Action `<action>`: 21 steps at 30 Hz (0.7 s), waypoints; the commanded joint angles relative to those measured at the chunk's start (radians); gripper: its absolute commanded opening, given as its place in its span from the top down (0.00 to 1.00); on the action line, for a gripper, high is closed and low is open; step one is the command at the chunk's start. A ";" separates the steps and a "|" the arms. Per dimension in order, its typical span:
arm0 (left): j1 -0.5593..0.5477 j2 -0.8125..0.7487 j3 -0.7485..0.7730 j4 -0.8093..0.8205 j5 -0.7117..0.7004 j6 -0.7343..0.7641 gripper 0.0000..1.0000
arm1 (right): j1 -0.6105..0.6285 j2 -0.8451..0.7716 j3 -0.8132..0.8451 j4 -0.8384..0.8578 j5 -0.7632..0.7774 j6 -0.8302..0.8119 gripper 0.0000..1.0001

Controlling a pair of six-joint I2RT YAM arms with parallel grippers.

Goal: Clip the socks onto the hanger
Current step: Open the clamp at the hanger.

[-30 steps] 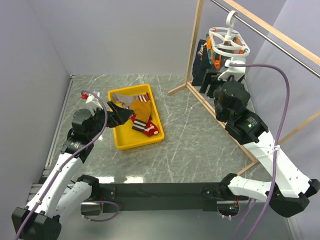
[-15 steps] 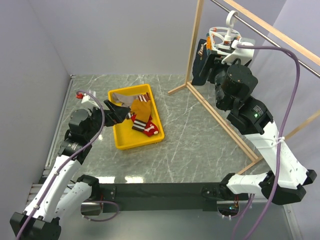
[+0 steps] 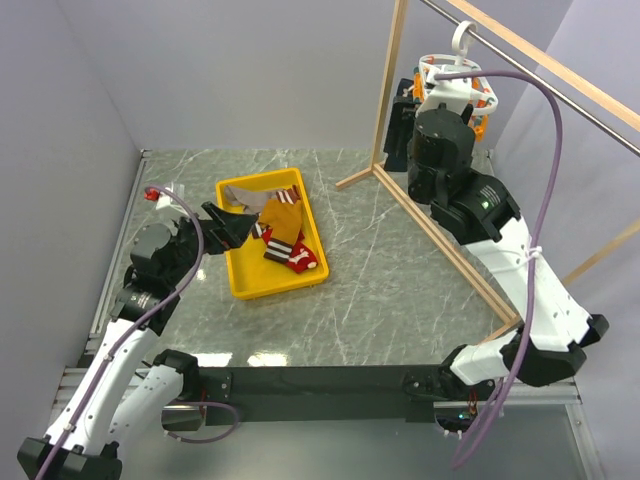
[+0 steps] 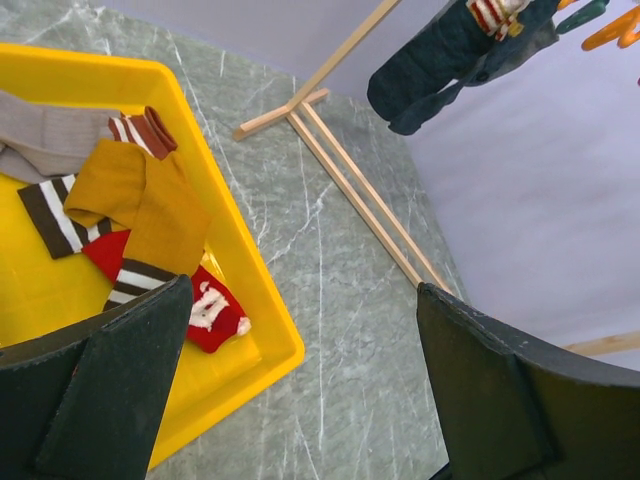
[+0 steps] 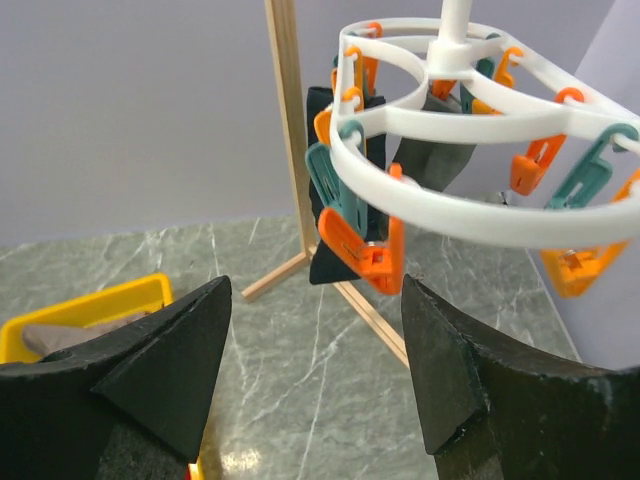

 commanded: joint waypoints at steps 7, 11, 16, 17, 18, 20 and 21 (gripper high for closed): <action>-0.003 -0.049 0.021 -0.003 -0.047 0.024 0.01 | -0.007 0.059 0.075 0.039 0.167 -0.113 0.24; -0.003 -0.048 0.017 -0.003 -0.047 0.018 0.01 | -0.007 0.056 0.057 0.072 0.204 -0.160 0.23; -0.003 -0.048 -0.002 0.017 -0.041 0.006 0.01 | -0.011 0.039 -0.008 0.164 0.199 -0.242 0.24; -0.003 -0.048 -0.003 0.027 -0.038 -0.002 0.01 | -0.011 0.042 -0.017 0.178 0.199 -0.262 0.24; -0.003 -0.048 -0.006 0.032 -0.035 -0.005 0.01 | -0.011 0.045 -0.020 0.188 0.198 -0.266 0.23; -0.003 -0.045 -0.012 0.041 -0.029 -0.011 0.01 | -0.016 0.059 -0.023 0.205 0.187 -0.279 0.24; -0.003 -0.045 -0.011 0.046 -0.026 -0.013 0.01 | -0.017 0.062 -0.025 0.214 0.184 -0.285 0.24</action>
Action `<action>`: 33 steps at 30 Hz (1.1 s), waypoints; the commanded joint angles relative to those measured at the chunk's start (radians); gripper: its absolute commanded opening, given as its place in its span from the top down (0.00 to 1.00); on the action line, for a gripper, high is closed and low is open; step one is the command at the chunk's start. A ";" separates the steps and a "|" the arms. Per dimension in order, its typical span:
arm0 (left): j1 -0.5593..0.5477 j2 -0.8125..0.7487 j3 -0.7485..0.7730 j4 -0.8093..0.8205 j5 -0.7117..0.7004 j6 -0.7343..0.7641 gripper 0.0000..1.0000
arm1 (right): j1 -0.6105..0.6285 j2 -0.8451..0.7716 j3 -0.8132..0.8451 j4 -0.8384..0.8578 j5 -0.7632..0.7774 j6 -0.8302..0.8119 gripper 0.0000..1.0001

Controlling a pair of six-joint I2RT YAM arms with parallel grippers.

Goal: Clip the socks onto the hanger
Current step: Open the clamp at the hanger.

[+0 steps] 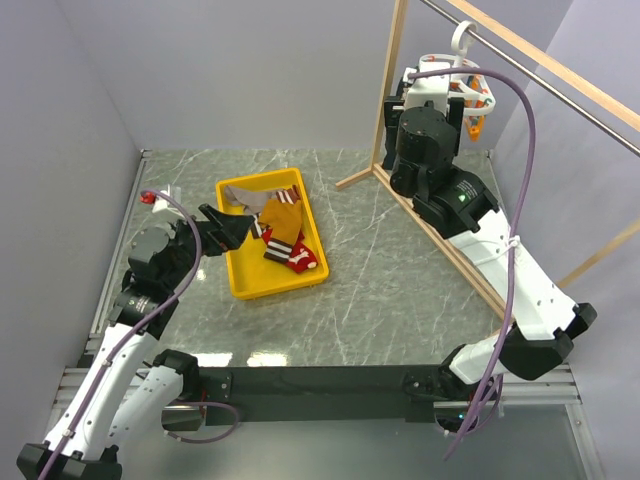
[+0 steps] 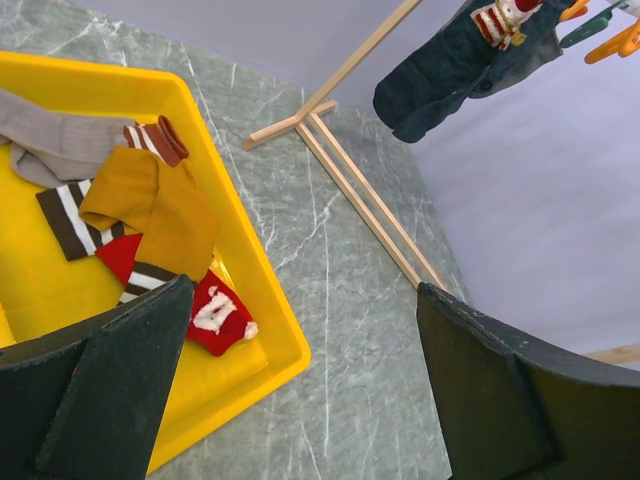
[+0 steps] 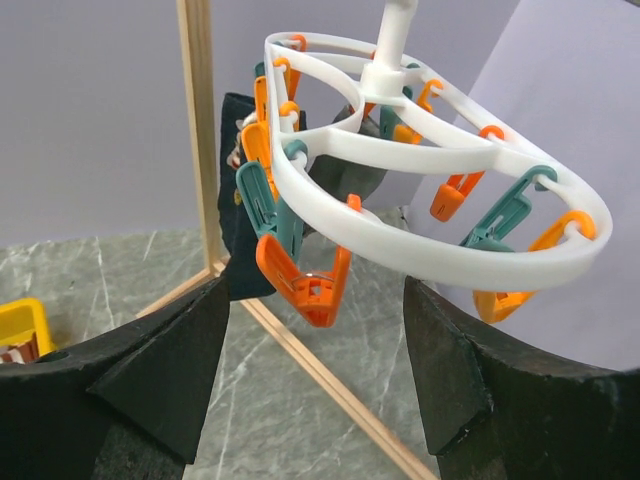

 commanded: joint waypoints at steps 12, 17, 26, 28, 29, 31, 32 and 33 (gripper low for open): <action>-0.003 0.037 -0.009 0.104 0.020 -0.020 0.01 | -0.058 0.013 -0.018 0.209 -0.017 -0.096 0.27; -0.003 0.046 -0.007 0.105 0.021 -0.023 0.01 | -0.072 0.010 -0.035 0.203 -0.048 -0.072 0.39; -0.003 0.054 -0.012 0.130 0.026 -0.030 0.01 | -0.094 0.013 -0.014 0.173 -0.097 -0.032 0.67; -0.003 0.054 -0.012 0.132 0.029 -0.031 0.01 | -0.094 0.013 -0.009 0.160 -0.109 -0.026 0.74; -0.003 0.052 -0.013 0.133 0.033 -0.033 0.01 | -0.095 0.013 -0.008 0.159 -0.111 -0.021 0.75; -0.003 0.049 -0.016 0.136 0.038 -0.033 0.01 | -0.095 0.007 -0.008 0.150 -0.120 -0.015 0.81; -0.003 0.049 -0.019 0.136 0.046 -0.033 0.01 | -0.095 0.004 -0.008 0.147 -0.124 -0.007 0.83; -0.003 0.049 -0.018 0.138 0.050 -0.033 0.01 | -0.095 0.000 -0.008 0.143 -0.129 -0.004 0.88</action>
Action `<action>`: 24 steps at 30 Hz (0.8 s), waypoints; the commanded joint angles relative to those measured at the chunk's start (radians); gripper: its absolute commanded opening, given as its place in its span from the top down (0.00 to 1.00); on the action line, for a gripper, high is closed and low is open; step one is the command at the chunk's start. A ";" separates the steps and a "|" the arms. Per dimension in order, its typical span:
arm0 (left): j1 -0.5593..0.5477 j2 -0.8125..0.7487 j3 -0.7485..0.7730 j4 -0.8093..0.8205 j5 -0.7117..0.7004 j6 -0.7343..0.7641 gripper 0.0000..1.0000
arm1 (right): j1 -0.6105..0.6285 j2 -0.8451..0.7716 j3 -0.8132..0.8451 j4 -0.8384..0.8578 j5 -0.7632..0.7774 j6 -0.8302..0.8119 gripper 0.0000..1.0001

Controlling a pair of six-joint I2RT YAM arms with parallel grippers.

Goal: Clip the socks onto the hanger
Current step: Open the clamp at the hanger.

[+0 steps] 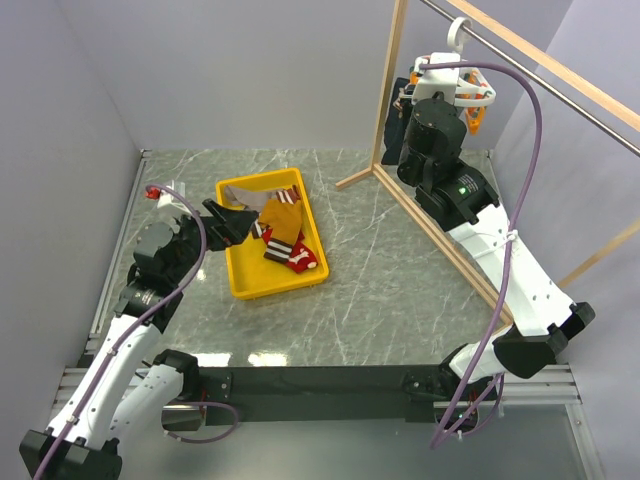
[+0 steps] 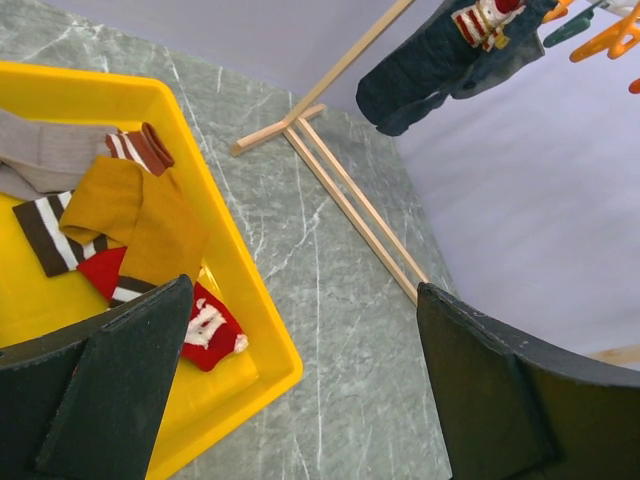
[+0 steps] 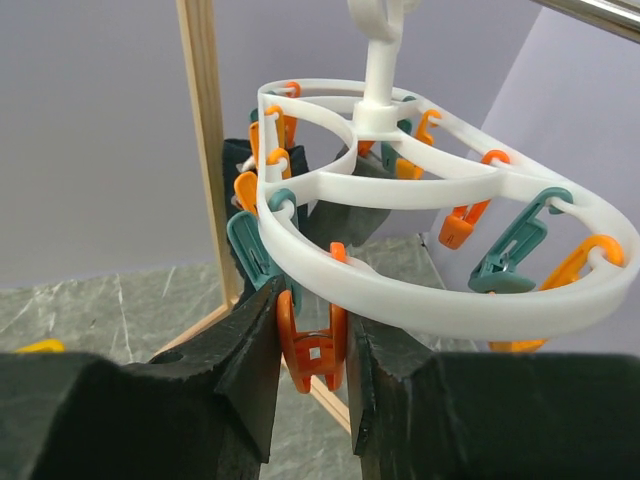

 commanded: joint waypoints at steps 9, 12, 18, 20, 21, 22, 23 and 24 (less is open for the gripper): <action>-0.060 0.043 0.017 -0.003 -0.088 -0.067 0.01 | -0.027 -0.029 0.017 -0.036 -0.076 0.107 0.98; -0.124 0.109 0.087 -0.111 -0.240 -0.072 0.01 | -0.028 -0.021 0.020 -0.042 -0.089 0.126 0.98; -0.157 0.318 0.222 -0.236 -0.402 -0.087 0.03 | -0.048 -0.027 0.023 -0.071 -0.148 0.190 0.98; -0.157 0.376 0.236 -0.235 -0.426 -0.098 0.04 | -0.051 -0.042 -0.003 -0.062 -0.164 0.221 0.98; -0.157 0.419 0.255 -0.232 -0.430 -0.096 0.04 | -0.051 -0.050 -0.015 -0.044 -0.168 0.221 0.98; -0.157 0.440 0.261 -0.224 -0.429 -0.098 0.05 | -0.053 -0.064 -0.035 -0.037 -0.176 0.219 0.98; -0.152 0.465 0.271 -0.224 -0.423 -0.101 0.05 | -0.057 -0.068 -0.042 -0.036 -0.184 0.221 0.97; -0.147 0.503 0.267 -0.219 -0.416 -0.125 0.05 | -0.057 -0.075 -0.043 -0.040 -0.190 0.222 0.96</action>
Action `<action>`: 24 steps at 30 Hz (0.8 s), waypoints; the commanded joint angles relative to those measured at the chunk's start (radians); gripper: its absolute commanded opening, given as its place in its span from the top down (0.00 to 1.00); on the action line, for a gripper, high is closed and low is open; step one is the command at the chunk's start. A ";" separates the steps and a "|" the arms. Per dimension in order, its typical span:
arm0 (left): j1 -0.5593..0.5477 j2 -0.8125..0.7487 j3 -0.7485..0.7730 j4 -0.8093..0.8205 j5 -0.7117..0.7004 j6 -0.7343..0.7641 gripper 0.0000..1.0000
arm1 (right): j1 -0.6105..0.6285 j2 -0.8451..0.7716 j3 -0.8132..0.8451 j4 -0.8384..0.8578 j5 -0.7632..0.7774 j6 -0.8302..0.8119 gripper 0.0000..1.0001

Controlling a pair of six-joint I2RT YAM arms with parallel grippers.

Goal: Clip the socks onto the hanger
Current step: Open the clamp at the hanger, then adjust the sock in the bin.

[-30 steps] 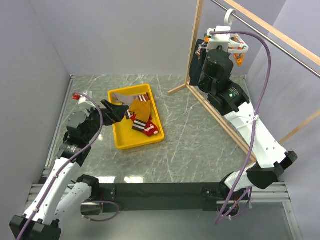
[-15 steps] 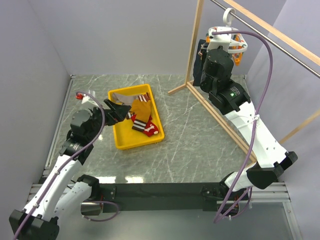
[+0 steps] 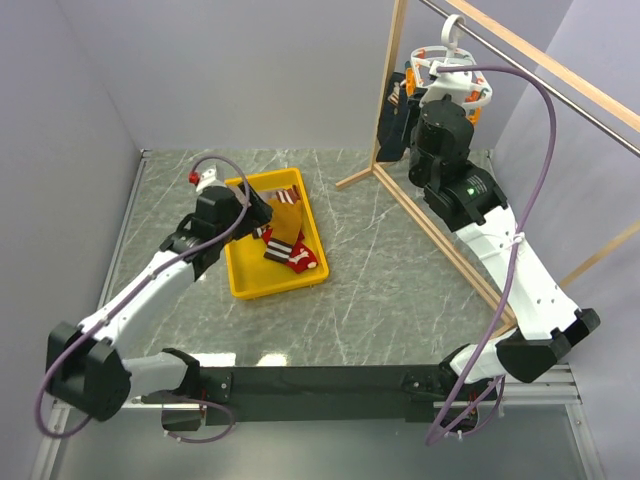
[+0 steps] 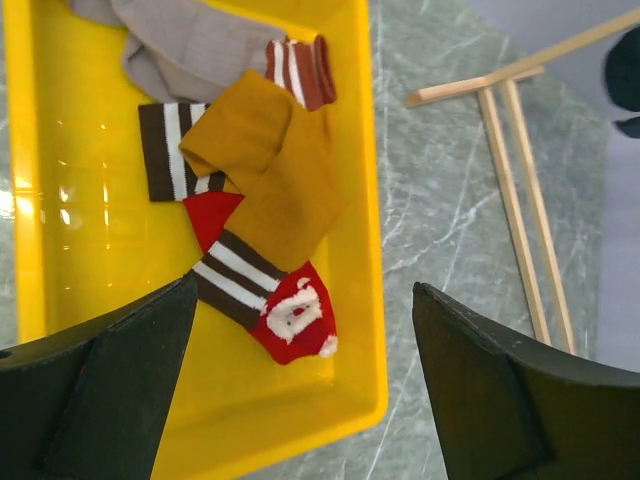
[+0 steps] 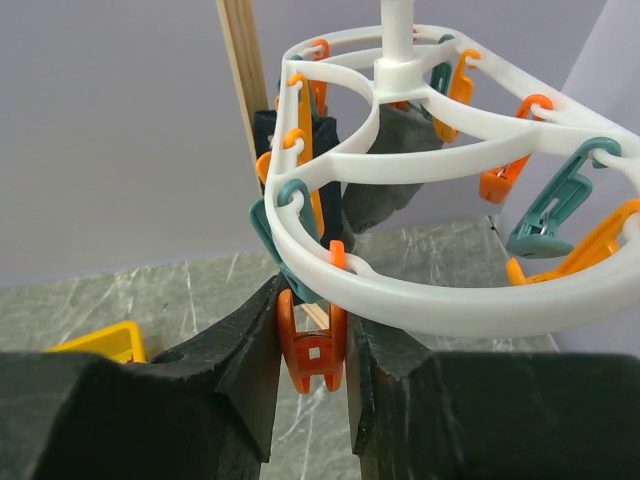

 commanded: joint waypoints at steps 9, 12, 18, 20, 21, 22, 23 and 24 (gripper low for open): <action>0.081 0.159 -0.185 0.335 0.160 -0.245 0.12 | -0.019 -0.042 -0.008 -0.005 -0.078 0.035 0.95; 0.078 0.184 -0.224 0.358 0.156 -0.297 0.12 | -0.021 -0.045 -0.006 -0.011 -0.089 0.043 0.95; -0.003 0.237 -0.268 0.440 0.111 -0.334 0.13 | -0.021 -0.054 -0.024 -0.013 -0.091 0.037 0.93; -0.014 0.264 -0.276 0.457 0.110 -0.363 0.14 | -0.022 -0.056 -0.029 -0.010 -0.092 0.036 0.93; -0.015 0.286 -0.278 0.461 0.108 -0.389 0.15 | -0.022 -0.056 -0.029 -0.010 -0.092 0.032 0.93; -0.017 0.297 -0.278 0.452 0.101 -0.404 0.16 | -0.022 -0.054 -0.026 -0.011 -0.092 0.032 0.93; -0.020 0.307 -0.276 0.445 0.087 -0.417 0.16 | -0.022 -0.053 -0.022 -0.013 -0.092 0.031 0.92; -0.023 0.317 -0.278 0.438 0.075 -0.440 0.16 | -0.021 -0.050 -0.015 -0.017 -0.091 0.032 0.92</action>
